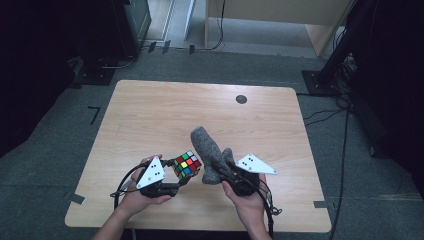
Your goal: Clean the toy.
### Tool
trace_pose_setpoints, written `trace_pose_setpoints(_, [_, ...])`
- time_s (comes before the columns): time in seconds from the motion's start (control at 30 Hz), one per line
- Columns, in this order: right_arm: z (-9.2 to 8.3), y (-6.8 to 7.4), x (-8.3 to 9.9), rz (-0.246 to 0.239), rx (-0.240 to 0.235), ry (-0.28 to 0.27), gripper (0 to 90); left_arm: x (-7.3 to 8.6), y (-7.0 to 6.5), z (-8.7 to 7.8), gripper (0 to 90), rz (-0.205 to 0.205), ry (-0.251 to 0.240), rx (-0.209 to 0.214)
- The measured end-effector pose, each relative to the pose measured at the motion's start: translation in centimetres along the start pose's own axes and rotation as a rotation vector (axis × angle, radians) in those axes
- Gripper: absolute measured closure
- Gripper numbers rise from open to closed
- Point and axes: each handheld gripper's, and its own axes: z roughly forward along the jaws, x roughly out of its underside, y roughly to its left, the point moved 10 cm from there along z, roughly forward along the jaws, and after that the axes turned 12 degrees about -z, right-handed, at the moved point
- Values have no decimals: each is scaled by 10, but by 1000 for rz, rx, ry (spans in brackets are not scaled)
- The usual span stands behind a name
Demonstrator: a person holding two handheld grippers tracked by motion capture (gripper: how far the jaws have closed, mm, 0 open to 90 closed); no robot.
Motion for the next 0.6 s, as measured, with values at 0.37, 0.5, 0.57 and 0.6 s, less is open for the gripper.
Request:
trace_pose_setpoints(0.37, [11,18,4,-115,5,31,693,0,-4,1,342,15,9,9])
trace_pose_setpoints(0.5, [6,-3,10,-60,63,67,691,-2,-2,0,341,2,-2,8])
trace_pose_setpoints(0.57, [3,5,3,-77,44,37,690,-2,-1,1,341,-3,0,2])
trace_pose_setpoints(0.6, [3,12,-1,-99,33,23,690,-1,-1,2,341,-3,2,3])
